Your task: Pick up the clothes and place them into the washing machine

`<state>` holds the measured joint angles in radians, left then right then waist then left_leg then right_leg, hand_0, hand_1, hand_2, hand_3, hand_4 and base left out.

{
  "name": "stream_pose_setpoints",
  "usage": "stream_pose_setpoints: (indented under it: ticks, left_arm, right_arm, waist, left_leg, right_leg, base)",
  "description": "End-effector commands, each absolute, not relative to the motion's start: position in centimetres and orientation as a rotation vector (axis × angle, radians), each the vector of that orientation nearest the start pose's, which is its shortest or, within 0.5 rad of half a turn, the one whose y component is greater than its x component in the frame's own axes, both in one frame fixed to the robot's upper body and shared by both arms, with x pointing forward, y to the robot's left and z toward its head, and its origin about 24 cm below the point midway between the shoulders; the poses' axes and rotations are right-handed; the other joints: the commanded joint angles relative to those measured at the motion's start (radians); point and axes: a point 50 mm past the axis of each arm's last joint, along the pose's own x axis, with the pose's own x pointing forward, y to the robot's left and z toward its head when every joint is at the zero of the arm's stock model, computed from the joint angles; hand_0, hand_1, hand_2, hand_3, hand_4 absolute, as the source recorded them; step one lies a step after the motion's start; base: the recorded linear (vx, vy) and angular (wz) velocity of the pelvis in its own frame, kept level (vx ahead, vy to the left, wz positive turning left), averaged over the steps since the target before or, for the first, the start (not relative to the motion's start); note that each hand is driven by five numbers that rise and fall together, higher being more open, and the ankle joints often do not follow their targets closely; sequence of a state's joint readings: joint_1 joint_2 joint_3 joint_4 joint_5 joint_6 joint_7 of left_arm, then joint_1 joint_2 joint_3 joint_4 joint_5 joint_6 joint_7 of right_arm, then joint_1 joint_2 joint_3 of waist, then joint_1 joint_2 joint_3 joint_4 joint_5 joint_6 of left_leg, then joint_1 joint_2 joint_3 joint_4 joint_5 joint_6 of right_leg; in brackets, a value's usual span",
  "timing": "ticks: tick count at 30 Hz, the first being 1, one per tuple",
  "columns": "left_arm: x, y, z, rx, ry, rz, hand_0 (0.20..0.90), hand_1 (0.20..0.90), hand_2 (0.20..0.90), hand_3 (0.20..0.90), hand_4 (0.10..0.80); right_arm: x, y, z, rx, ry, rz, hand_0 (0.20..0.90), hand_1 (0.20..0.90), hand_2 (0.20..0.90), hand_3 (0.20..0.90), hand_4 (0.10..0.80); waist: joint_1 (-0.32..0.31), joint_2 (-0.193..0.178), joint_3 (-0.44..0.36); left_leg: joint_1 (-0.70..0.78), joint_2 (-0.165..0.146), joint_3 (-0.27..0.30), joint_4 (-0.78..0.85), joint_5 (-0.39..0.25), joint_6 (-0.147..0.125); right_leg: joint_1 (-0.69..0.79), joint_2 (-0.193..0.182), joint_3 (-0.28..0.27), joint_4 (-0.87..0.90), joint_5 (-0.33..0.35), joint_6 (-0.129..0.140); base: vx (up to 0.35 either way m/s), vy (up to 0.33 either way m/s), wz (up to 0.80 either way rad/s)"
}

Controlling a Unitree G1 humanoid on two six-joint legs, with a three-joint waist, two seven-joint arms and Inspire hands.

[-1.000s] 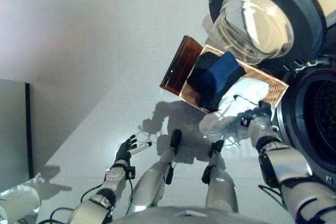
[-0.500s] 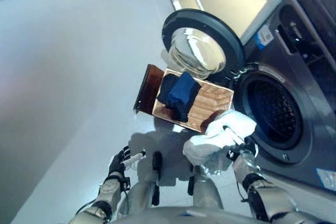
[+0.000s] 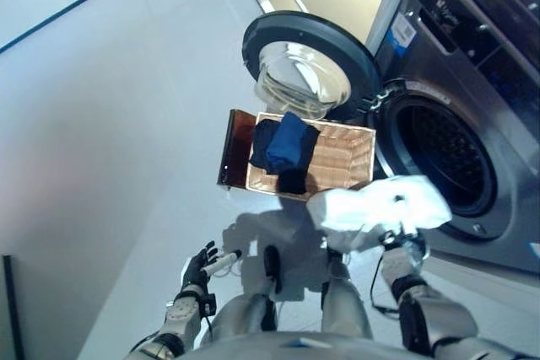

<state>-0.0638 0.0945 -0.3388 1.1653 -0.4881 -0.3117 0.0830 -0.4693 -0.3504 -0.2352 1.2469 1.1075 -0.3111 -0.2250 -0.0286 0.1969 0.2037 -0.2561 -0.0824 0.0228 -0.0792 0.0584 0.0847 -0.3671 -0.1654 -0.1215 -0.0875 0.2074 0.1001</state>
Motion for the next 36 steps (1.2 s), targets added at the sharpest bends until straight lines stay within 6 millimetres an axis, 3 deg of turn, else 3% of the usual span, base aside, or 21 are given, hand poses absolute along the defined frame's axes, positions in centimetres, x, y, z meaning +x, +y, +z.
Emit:
stream_pose_setpoints:
  ticks: [1, 2, 3, 8, 9, 12, 17, 18, 23, 26, 31, 36]
  left_arm:
    - [16.8, 15.9, -13.5, -0.104, 0.731, 0.098, 0.900, 0.900, 0.900, 0.900, 0.800]
    - [16.8, 15.9, -13.5, -0.104, 0.731, 0.098, 0.900, 0.900, 0.900, 0.900, 0.800]
    - [16.7, 15.8, -13.5, -0.099, 0.729, 0.072, 0.900, 0.900, 0.900, 0.900, 0.800]
    - [17.4, 15.2, -12.9, -0.109, 0.690, 0.036, 0.900, 0.900, 0.900, 0.900, 0.800]
    - [17.5, 15.1, -12.9, -0.112, 0.688, 0.035, 0.900, 0.900, 0.900, 0.900, 0.800]
    - [18.6, 14.3, -12.0, -0.119, 0.625, -0.016, 0.900, 0.900, 0.900, 0.900, 0.800]
    - [19.6, 13.0, -10.8, -0.132, 0.558, -0.075, 0.900, 0.900, 0.900, 0.900, 0.800]
    - [20.2, 12.7, -10.1, -0.148, 0.519, -0.098, 0.900, 0.900, 0.900, 0.900, 0.800]
    - [20.7, 12.2, -9.4, -0.175, 0.481, -0.127, 0.900, 0.900, 0.900, 0.900, 0.800]
    - [20.7, 11.9, -9.4, -0.178, 0.487, -0.131, 0.900, 0.900, 0.900, 0.900, 0.800]
    - [20.6, 12.0, -9.5, -0.171, 0.488, -0.137, 0.900, 0.900, 0.900, 0.900, 0.800]
    - [20.4, 12.4, -9.6, -0.155, 0.489, -0.121, 0.900, 0.900, 0.900, 0.900, 0.800]
  right_arm:
    - [28.9, -35.8, 2.9, 0.723, -0.025, -1.021, 0.200, 0.200, 0.200, 0.200, 0.300]
    - [28.9, -35.9, 2.9, 0.723, -0.025, -1.021, 0.200, 0.200, 0.200, 0.200, 0.300]
    - [29.4, -37.3, 5.1, 0.682, -0.075, -1.026, 0.200, 0.200, 0.200, 0.200, 0.300]
    - [30.2, -39.8, 9.8, 0.629, -0.168, -1.045, 0.200, 0.200, 0.200, 0.200, 0.300]
    - [30.2, -39.8, 10.0, 0.627, -0.170, -1.044, 0.200, 0.200, 0.200, 0.200, 0.300]
    - [30.6, -41.2, 13.6, 0.579, -0.216, -1.067, 0.200, 0.200, 0.200, 0.200, 0.300]
    - [31.1, -41.8, 17.1, 0.577, -0.295, -1.068, 0.200, 0.200, 0.200, 0.200, 0.300]
    - [31.1, -42.2, 19.0, 0.559, -0.337, -1.065, 0.200, 0.200, 0.200, 0.200, 0.300]
    - [31.0, -42.8, 23.0, 0.476, -0.412, -1.046, 0.200, 0.200, 0.200, 0.200, 0.300]
    - [30.8, -42.9, 24.6, 0.479, -0.461, -1.050, 0.200, 0.200, 0.200, 0.200, 0.300]
    - [28.9, -44.4, 27.6, 0.474, -0.570, -1.116, 0.200, 0.200, 0.200, 0.200, 0.300]
    - [27.2, -45.6, 28.9, 0.482, -0.639, -1.181, 0.200, 0.200, 0.200, 0.200, 0.300]
  waist:
    - [0.024, 0.006, 0.043]
    - [0.024, 0.006, 0.043]
    - [0.030, 0.017, 0.046]
    - [0.048, 0.051, 0.063]
    - [0.049, 0.053, 0.061]
    - [0.062, 0.080, 0.079]
    - [0.074, 0.112, 0.087]
    - [0.078, 0.125, 0.092]
    - [0.090, 0.129, 0.095]
    - [0.089, 0.126, 0.093]
    - [0.077, 0.117, 0.083]
    - [0.073, 0.114, 0.073]
  left_leg:
    - [0.007, 0.005, -0.049, -0.008, 0.000, -0.140]
    - [0.007, 0.005, -0.049, -0.008, 0.000, -0.140]
    - [-0.010, 0.007, -0.052, -0.008, 0.004, -0.149]
    - [-0.052, 0.010, -0.050, -0.008, 0.020, -0.167]
    - [-0.057, 0.011, -0.049, -0.008, 0.021, -0.168]
    - [-0.101, 0.014, -0.048, -0.008, 0.036, -0.184]
    - [-0.154, 0.019, -0.057, -0.008, 0.056, -0.198]
    - [-0.175, 0.019, -0.062, -0.008, 0.062, -0.204]
    - [-0.221, 0.021, -0.074, -0.008, 0.066, -0.219]
    - [-0.233, 0.020, -0.080, -0.008, 0.068, -0.224]
    - [-0.231, 0.011, -0.100, -0.008, 0.068, -0.230]
    - [-0.214, 0.004, -0.120, -0.008, 0.062, -0.230]
  right_leg:
    - [0.043, -0.008, -0.004, 0.008, -0.032, 0.020]
    - [0.042, -0.008, -0.004, 0.008, -0.032, 0.020]
    - [0.025, -0.004, -0.002, 0.018, -0.036, 0.015]
    - [-0.037, 0.001, 0.005, 0.048, -0.046, 0.007]
    - [-0.045, 0.002, 0.007, 0.052, -0.047, 0.007]
    - [-0.106, 0.008, 0.014, 0.079, -0.050, 0.003]
    - [-0.198, 0.009, 0.029, 0.147, -0.070, -0.005]
    - [-0.234, 0.008, 0.034, 0.176, -0.082, -0.008]
    - [-0.305, 0.014, 0.042, 0.224, -0.105, -0.010]
    - [-0.322, 0.015, 0.040, 0.235, -0.108, -0.009]
    - [-0.324, 0.015, 0.038, 0.258, -0.122, -0.012]
    - [-0.303, 0.012, 0.026, 0.266, -0.135, -0.013]
  base:
    - [-0.007, -0.027, 0.06]
    - [0.006, -0.078, 0.04]
    - [0.012, -0.111, 0.03]
    - [-0.018, -0.096, 0.05]
    - [-0.037, -0.093, 0.04]
    - [-0.048, -0.105, 0.06]
    - [-0.031, -0.075, 0.07]
    - [-0.023, -0.082, 0.14]
    - [0.004, -0.082, 0.08]
    - [0.030, -0.047, 0.07]
    - [0.033, -0.035, 0.19]
    - [0.036, -0.026, 0.15]
